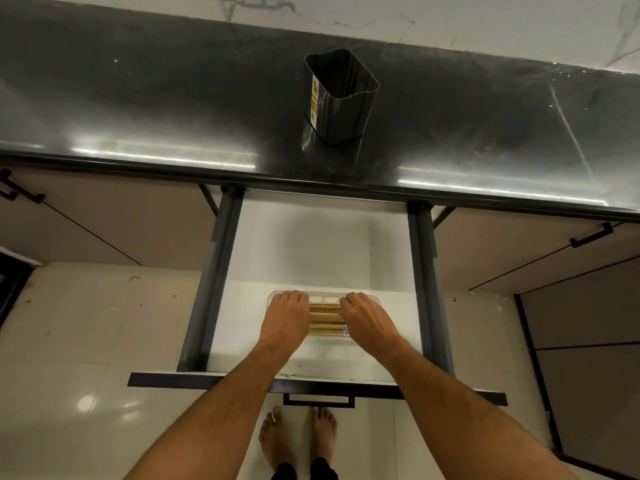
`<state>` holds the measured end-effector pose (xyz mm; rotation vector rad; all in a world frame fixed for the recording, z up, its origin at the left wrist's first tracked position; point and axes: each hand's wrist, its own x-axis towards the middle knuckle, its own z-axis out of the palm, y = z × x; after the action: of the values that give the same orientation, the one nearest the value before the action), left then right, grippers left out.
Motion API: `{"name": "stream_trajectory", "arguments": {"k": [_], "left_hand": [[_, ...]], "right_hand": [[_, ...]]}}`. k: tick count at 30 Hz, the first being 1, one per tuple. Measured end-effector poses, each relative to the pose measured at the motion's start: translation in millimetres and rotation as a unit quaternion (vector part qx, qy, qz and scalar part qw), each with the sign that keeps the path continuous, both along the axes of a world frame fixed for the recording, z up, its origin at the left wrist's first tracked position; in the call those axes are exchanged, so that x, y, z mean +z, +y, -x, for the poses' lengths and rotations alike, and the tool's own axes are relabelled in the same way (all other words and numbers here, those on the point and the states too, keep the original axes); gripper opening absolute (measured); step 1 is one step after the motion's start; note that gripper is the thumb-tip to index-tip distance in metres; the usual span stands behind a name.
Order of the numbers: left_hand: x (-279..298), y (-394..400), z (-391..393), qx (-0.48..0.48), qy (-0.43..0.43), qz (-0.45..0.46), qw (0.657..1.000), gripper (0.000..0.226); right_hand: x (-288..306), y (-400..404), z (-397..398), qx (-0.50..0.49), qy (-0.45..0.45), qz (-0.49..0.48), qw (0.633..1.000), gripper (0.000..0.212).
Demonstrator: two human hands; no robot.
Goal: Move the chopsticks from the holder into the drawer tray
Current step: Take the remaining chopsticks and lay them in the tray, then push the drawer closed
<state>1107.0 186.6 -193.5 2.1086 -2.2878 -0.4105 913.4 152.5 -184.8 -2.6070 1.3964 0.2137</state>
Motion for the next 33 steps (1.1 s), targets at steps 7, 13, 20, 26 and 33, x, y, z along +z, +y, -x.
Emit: {"name": "stream_trajectory", "arguments": {"k": [7, 13, 20, 26, 33], "left_hand": [[9.4, 12.1, -0.8, 0.006, 0.056, 0.125, 0.991, 0.029], [23.5, 24.2, -1.1, -0.002, 0.014, 0.124, 0.992, 0.052], [41.6, 48.6, -0.3, 0.001, 0.021, 0.13, 0.991, 0.052], [55.2, 81.1, 8.4, 0.004, 0.003, 0.154, 0.988, 0.051], [67.1, 146.2, 29.4, 0.018, -0.004, 0.163, 0.986, 0.053]], "right_hand": [[9.3, 9.1, 3.5, -0.007, -0.049, 0.061, 0.997, 0.039], [25.4, 21.9, 0.0, -0.059, -0.018, 0.112, 0.992, 0.062], [41.2, 53.6, 1.2, -0.081, 0.002, 0.086, 0.993, 0.066], [58.1, 85.0, 6.6, -0.082, -0.003, 0.104, 0.991, 0.065], [66.5, 142.4, 19.7, -0.083, -0.017, 0.122, 0.989, 0.067]]}}
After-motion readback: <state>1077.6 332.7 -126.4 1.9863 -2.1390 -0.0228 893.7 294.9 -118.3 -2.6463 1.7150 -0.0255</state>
